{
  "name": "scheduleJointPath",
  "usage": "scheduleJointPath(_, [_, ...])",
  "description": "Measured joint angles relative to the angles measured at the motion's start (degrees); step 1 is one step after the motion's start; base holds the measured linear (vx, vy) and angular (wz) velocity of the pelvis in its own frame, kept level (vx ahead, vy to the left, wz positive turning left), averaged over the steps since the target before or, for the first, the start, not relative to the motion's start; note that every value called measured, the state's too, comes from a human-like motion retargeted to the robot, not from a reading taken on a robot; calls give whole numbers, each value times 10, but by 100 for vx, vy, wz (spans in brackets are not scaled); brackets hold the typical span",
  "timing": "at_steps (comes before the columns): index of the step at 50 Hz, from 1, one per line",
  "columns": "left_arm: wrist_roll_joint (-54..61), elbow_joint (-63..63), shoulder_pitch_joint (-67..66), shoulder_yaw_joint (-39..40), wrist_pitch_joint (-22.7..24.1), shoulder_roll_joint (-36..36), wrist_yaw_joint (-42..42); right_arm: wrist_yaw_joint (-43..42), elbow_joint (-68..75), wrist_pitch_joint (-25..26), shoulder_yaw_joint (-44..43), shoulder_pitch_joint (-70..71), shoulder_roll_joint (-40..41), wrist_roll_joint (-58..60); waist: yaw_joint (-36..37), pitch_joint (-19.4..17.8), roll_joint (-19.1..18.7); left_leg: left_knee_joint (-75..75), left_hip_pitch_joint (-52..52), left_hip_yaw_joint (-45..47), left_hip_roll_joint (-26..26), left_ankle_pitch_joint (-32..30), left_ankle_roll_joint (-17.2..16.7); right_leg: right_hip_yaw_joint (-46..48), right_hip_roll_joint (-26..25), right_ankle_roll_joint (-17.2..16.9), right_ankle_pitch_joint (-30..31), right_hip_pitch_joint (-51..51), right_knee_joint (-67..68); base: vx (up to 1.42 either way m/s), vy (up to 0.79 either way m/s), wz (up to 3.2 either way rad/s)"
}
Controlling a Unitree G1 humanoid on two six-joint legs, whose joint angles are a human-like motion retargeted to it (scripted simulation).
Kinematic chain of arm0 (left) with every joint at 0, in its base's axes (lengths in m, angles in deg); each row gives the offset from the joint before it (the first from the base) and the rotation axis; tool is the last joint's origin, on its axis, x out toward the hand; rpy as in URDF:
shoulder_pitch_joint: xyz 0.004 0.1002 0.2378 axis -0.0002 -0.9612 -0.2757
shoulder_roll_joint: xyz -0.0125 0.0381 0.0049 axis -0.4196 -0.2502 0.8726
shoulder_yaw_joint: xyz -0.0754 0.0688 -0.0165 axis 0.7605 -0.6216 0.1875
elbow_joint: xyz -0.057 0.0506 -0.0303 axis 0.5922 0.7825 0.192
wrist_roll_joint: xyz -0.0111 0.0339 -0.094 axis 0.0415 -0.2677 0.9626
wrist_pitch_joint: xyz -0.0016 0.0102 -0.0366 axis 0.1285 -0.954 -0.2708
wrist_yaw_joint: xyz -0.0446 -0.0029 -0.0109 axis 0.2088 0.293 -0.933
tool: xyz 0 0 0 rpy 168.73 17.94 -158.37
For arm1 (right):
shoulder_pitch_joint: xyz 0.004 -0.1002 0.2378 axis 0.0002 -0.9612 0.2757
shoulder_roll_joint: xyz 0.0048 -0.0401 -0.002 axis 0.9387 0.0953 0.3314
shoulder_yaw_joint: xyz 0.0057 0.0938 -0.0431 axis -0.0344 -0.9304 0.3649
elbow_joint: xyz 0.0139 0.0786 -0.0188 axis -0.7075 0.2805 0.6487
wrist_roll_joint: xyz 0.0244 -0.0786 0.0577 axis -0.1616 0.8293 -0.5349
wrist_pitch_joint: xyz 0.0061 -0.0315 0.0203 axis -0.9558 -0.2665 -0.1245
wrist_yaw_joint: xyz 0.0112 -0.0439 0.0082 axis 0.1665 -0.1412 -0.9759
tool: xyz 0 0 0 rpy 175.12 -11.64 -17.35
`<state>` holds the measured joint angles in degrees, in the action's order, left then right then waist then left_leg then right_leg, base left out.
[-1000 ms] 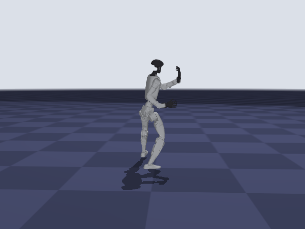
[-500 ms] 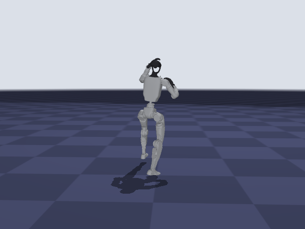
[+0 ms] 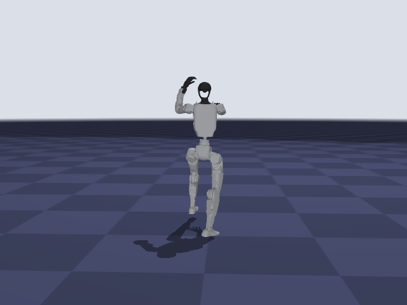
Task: Kungfu
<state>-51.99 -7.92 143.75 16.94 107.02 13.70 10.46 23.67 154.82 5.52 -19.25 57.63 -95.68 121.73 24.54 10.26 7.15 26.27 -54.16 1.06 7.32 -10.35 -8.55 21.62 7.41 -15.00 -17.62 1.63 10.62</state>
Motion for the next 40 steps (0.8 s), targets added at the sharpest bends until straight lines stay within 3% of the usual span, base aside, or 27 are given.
scheduleJointPath(6, [5, -47, -65, -19, -13, -6, 43, 69, -30, -43, -45, -22, 35, -324, -1, 5, 1, 38, -22, 5, 25, 30, 10, 0, -20, 0, 67, -16, -5, 17, 1, -29])
scheduleJointPath(11, [-9, -79, -139, -55, 7, 7, 57, 230, -74, -53, -84, -37, 74, -700, 9, -6, 9, 51, -3, 17, 42, 70, 12, 8, -19, 0, 178, -12, -10, 23, 5, -37])
scheduleJointPath(15, [-70, -66, -200, -74, 35, 34, 66, 406, -174, 14, -105, -87, 133, -1041, 2, -1, 10, 35, 42, 35, 39, 101, 24, -3, 1, 0, 330, -17, 18, 46, 29, -19])
scheduleJointPath(18, [-151, -35, -219, -61, 39, 34, 124, 547, -271, 92, -104, -160, 177, -1242, -31, 11, -18, 9, 96, 42, 12, 122, 60, -38, 22, 0, 436, -26, 76, 51, 48, 24])
scheduleJointPath(20, [-191, 0, -218, -42, 30, 25, 180, 604, -341, 140, -96, -229, 205, -1327, -69, 18, -44, -10, 126, 24, 7, 125, 64, -68, -14, 0, 373, -58, 136, 45, 24, 56])
scheduleJointPath(23, [-232, 92, -198, -7, 11, 10, 236, 612, -446, 150, -60, -368, 236, -1369, -132, 24, -66, -36, 176, 13, -17, 129, 71, -179, -95, 0, 224, -135, 233, 44, 15, 64])
scheduleJointPath(25, [-262, 171, -179, 15, -6, -9, 254, 616, -513, 140, -32, -483, 250, -1348, -166, 24, -83, -60, 215, 17, -30, 130, 77, -222, -126, 0, 156, -184, 260, 44, 38, 19])
scheduleJointPath(28, [-349, 341, -135, 15, -41, -35, 336, 644, -607, 124, 7, -686, 231, -1297, -224, 12, -99, -128, 296, 43, -91, 112, 112, -236, -80, 8, 129, -242, 233, 33, 62, 25])
scheduleJointPath(31, [-415, 524, -79, -29, -85, -81, 397, 684, -679, 114, -10, -878, 196, -1265, -302, -23, -107, -155, 357, 22, -126, 107, 129, -223, -75, 60, 137, -287, 155, 26, 17, 87])
scheduleJointPath(36, [-440, 683, -29, -71, -184, -142, 340, 692, -747, 75, -95, -1123, 165, -1243, -399, -81, -95, -172, 437, 3, -162, 110, 153, -220, -88, 130, 227, -354, -10, 16, -6, 45])
scheduleJointPath(37, [-436, 688, -32, -66, -190, -148, 339, 684, -755, 59, -111, -1154, 167, -1238, -414, -91, -91, -175, 451, 1, -164, 111, 156, -218, -94, 134, 230, -365, -39, 7, -10, 13])
scheduleJointPath(40, [-441, 678, -56, -66, -141, -166, 355, 659, -769, -3, -153, -1206, 181, -1216, -441, -107, -86, -183, 477, 0, -159, 111, 164, -231, -127, 143, 224, -405, -110, 5, -17, -3])
